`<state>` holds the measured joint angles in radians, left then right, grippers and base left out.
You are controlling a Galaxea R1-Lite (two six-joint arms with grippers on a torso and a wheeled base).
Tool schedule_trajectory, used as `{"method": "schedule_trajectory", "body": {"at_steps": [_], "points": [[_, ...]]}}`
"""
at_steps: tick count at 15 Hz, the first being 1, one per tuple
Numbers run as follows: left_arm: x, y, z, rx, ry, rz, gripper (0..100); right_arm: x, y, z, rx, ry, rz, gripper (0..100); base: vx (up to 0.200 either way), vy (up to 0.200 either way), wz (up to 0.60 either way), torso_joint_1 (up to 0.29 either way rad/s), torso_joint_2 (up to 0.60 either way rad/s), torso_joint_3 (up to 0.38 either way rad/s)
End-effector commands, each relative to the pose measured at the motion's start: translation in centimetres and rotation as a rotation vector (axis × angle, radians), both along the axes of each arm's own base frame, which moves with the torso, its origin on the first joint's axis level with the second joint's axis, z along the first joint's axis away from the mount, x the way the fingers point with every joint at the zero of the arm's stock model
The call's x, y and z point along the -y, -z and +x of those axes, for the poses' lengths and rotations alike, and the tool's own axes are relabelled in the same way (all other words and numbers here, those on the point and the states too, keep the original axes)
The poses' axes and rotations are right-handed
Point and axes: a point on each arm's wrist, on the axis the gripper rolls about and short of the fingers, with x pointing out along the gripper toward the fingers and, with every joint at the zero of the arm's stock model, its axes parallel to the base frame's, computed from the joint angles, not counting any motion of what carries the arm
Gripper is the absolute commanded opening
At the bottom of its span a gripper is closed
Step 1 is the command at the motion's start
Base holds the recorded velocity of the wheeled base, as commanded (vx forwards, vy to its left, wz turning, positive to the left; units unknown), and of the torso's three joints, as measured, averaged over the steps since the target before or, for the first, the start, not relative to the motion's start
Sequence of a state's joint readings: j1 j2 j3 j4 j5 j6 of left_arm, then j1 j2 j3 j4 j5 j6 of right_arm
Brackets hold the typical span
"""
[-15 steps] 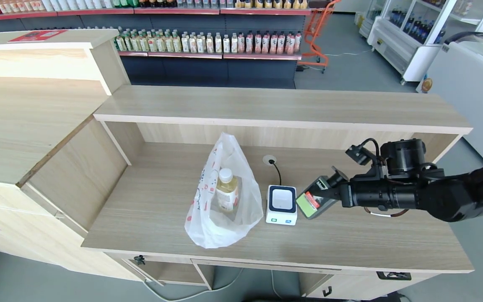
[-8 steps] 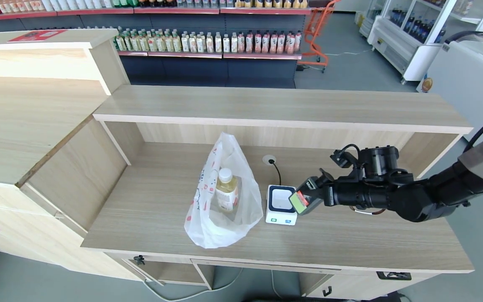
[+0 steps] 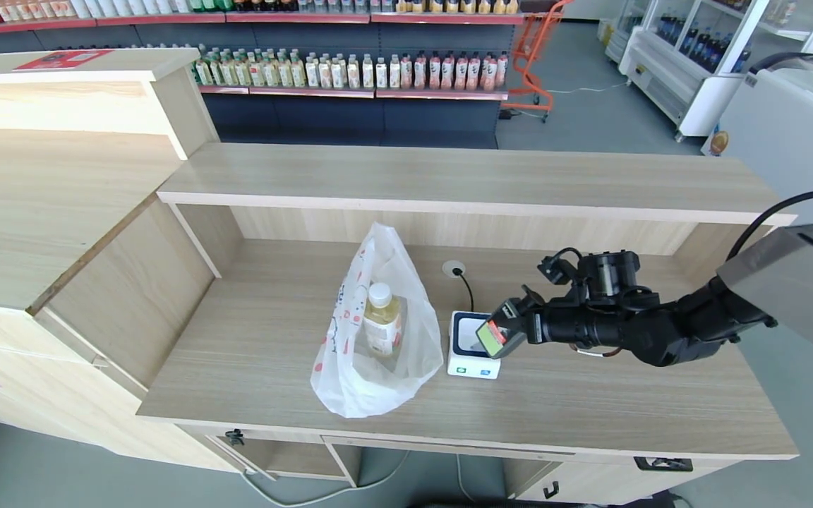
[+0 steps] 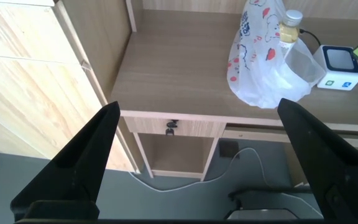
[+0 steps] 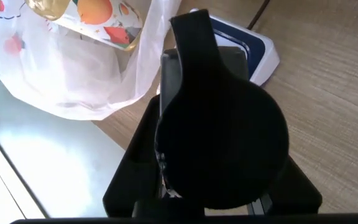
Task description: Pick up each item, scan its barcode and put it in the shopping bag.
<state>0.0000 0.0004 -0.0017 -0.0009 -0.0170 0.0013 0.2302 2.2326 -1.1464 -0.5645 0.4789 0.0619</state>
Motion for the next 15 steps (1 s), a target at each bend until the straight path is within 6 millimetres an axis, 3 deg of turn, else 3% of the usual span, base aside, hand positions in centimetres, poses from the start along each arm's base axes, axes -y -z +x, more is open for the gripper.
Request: {"method": "schedule_trajectory", "body": {"at_steps": [1,8,13,15], "points": [[0.0,0.0,0.0,-0.001,0.000,0.000,100,-0.8,0.9,0.7,-0.010,-0.012,0.005,0,0.000,0.000,0.00,0.000,0.00,0.000],[0.0,0.0,0.0,0.001,0.000,-0.001,100,-3.9,2.4,3.0,-0.002,-0.042,0.039,0,0.000,0.000,0.00,0.000,0.00,0.000],[0.0,0.0,0.0,0.001,0.000,-0.001,100,-4.0,3.9,3.9,-0.010,-0.016,0.020,0,0.000,0.000,0.00,0.000,0.00,0.000],[0.0,0.0,0.0,0.001,0.000,-0.001,100,-4.0,3.4,3.9,-0.001,-0.016,0.029,0,0.000,0.000,0.00,0.000,0.00,0.000]]}}
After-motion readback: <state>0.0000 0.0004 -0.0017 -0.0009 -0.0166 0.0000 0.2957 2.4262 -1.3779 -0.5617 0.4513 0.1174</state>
